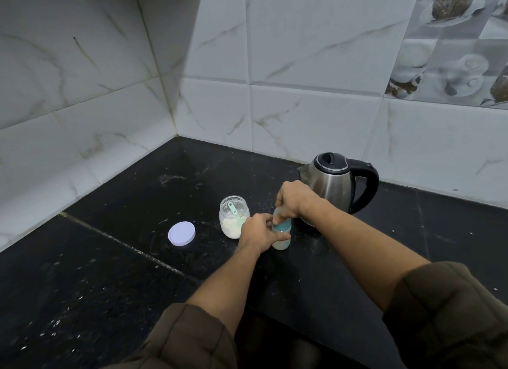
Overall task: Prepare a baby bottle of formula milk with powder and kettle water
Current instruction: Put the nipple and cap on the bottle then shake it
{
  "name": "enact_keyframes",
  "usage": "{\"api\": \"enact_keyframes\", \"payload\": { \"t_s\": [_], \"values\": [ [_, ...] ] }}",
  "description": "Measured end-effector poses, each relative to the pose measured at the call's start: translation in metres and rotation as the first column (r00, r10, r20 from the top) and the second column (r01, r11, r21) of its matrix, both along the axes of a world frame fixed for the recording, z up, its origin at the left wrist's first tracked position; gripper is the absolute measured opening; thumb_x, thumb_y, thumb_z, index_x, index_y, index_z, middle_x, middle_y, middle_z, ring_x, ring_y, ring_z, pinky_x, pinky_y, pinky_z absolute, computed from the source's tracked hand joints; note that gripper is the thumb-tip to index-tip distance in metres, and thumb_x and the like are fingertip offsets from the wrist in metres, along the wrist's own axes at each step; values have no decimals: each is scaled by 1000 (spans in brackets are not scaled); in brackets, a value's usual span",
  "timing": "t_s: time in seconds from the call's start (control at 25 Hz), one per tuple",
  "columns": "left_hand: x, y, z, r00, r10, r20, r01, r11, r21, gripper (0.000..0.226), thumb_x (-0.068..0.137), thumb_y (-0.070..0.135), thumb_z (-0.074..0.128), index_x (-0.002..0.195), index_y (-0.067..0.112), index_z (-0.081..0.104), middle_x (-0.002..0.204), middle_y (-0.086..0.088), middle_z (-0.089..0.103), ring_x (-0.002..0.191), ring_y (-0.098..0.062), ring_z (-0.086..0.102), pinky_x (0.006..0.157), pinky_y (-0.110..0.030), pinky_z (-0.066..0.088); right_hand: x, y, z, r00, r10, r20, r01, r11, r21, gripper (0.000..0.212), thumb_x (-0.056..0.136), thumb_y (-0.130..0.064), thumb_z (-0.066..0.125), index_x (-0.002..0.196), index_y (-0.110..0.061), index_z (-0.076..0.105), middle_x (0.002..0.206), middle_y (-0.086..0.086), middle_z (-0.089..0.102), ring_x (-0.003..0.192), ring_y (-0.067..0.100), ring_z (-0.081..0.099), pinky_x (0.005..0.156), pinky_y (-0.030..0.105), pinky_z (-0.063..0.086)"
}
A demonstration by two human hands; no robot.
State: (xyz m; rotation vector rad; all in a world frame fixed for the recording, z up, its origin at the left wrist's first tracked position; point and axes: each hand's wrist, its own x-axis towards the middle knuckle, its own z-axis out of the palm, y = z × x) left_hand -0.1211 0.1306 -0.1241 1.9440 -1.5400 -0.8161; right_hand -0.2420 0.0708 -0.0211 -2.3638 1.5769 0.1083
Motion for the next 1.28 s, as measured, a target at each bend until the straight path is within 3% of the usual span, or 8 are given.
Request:
{"api": "enact_keyframes", "payload": {
  "t_s": [0.16, 0.28, 0.56, 0.96, 1.08, 1.16, 1.24, 1.28],
  "values": [
    [-2, 1, 3, 1000, -7, 24, 7, 1000, 7, 31, 69, 44, 93, 80, 30, 68, 82, 9, 75, 83, -10, 70, 80, -34, 59, -10, 2, -10, 994, 105, -17, -105, 994, -25, 51, 73, -51, 86, 116, -27, 78, 116, -2, 75, 106, 20, 69, 92, 39, 59],
    [-2, -1, 11, 1000, 10, 4, -10, 1000, -24, 32, 68, 49, 91, 76, 28, 67, 77, 9, 75, 80, -9, 71, 78, -35, 60, -30, 4, -18, 976, 154, 156, -155, 988, -8, 88, 71, -62, 68, 152, -34, 50, 140, -3, 66, 125, 22, 62, 104, 40, 51],
    [11, -18, 69, 999, 31, -35, -40, 963, -267, 42, 70, 59, 86, 96, 26, 77, 82, 13, 78, 81, -1, 73, 83, -36, 62, -32, 13, -18, 845, 109, 524, -104, 994, -39, 131, 79, -23, 81, 163, -31, -20, 118, -8, 60, 99, 8, 62, 88, 22, 46],
    [50, -9, 133, 991, 60, -120, -112, 867, -486, 45, 86, 61, 75, 118, 29, 76, 81, 16, 76, 81, 5, 70, 83, -23, 57, 12, -10, 29, 661, 337, 670, -65, 916, -396, 103, 84, -34, 80, 162, -46, 13, 103, -10, 66, 75, 2, 63, 78, 28, 50],
    [66, -7, 139, 973, 193, -130, -232, 840, -490, 47, 97, 60, 60, 126, 25, 73, 86, 16, 74, 85, 5, 65, 86, -22, 47, 22, -22, 53, 380, 179, 908, 166, 952, -257, 97, 82, -41, 84, 154, -52, 21, 120, 0, 68, 94, 18, 73, 87, 39, 60],
    [79, -9, 137, 953, 289, -90, -297, 834, -465, 48, 101, 60, 52, 127, 25, 72, 101, 13, 75, 95, -5, 66, 90, -25, 46, 30, -25, 78, -23, 1, 1000, 305, 952, 6, 95, 84, -34, 84, 153, -51, 22, 125, 8, 66, 103, 23, 73, 89, 48, 62],
    [88, -14, 133, 941, 339, -17, -312, 845, -434, 46, 104, 54, 49, 129, 22, 71, 111, 6, 76, 107, -16, 68, 95, -31, 49, 38, -21, 107, -392, -172, 904, 162, 954, 252, 90, 90, -22, 80, 154, -46, 22, 127, 7, 63, 113, 26, 70, 82, 47, 65],
    [91, -18, 132, 937, 350, 13, -314, 855, -414, 44, 105, 51, 49, 129, 22, 70, 113, 4, 76, 110, -19, 68, 97, -33, 50, 42, -18, 117, -418, -243, 876, 49, 956, 289, 88, 92, -17, 78, 155, -44, 22, 127, 5, 62, 113, 28, 70, 77, 44, 65]
  ]
}}
